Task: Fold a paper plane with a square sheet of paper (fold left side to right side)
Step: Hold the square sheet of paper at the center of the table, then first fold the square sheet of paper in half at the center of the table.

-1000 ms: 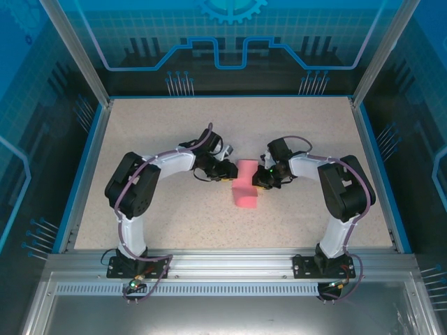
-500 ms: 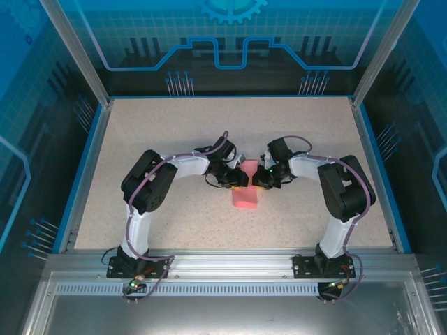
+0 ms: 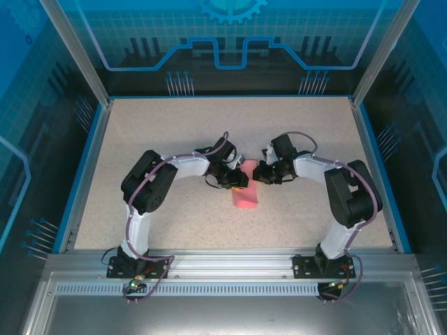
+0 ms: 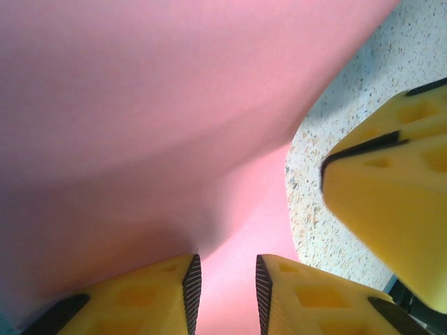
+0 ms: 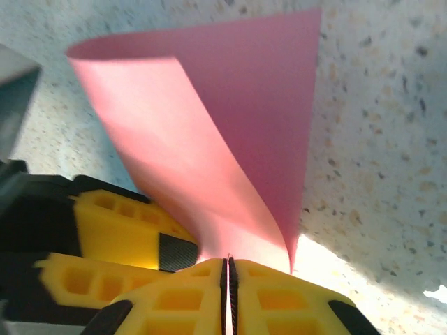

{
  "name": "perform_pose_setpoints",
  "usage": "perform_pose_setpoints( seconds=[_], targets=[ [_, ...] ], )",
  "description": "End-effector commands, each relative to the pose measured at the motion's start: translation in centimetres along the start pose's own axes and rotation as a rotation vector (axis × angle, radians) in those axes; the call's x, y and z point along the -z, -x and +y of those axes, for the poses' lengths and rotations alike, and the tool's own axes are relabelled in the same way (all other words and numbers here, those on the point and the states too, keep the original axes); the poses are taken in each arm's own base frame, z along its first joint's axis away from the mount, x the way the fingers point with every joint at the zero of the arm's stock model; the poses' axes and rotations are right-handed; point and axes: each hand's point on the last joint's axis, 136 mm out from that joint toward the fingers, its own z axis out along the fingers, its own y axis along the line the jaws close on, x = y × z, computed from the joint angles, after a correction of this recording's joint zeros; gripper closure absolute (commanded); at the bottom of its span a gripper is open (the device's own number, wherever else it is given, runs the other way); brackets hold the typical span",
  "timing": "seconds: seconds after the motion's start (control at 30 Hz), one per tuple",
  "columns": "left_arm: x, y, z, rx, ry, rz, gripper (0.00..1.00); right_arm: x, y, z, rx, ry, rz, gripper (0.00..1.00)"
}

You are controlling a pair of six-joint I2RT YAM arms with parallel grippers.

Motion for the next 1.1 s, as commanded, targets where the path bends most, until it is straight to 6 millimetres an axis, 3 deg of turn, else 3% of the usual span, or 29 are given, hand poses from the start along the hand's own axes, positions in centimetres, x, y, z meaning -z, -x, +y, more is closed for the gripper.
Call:
perform_pose_setpoints(
  seconds=[0.0,0.2,0.57,1.07],
  targets=[
    [-1.2,-1.9,1.9,0.038,0.061,0.049,0.69,0.1,2.0,1.8,0.010,0.068,-0.023,0.88],
    [-1.4,-2.0,1.8,0.032,0.061,0.052,0.69,-1.9,3.2,1.7,-0.014,0.066,0.001,0.88],
    [-1.3,-2.9,1.1,-0.004,0.051,0.068,0.69,-4.4,1.7,-2.0,-0.099,-0.084,0.091,0.89],
    [-0.6,-7.9,-0.2,-0.080,0.039,0.125,0.69,-4.8,1.1,-3.4,-0.131,-0.136,0.110,0.90]
  ],
)
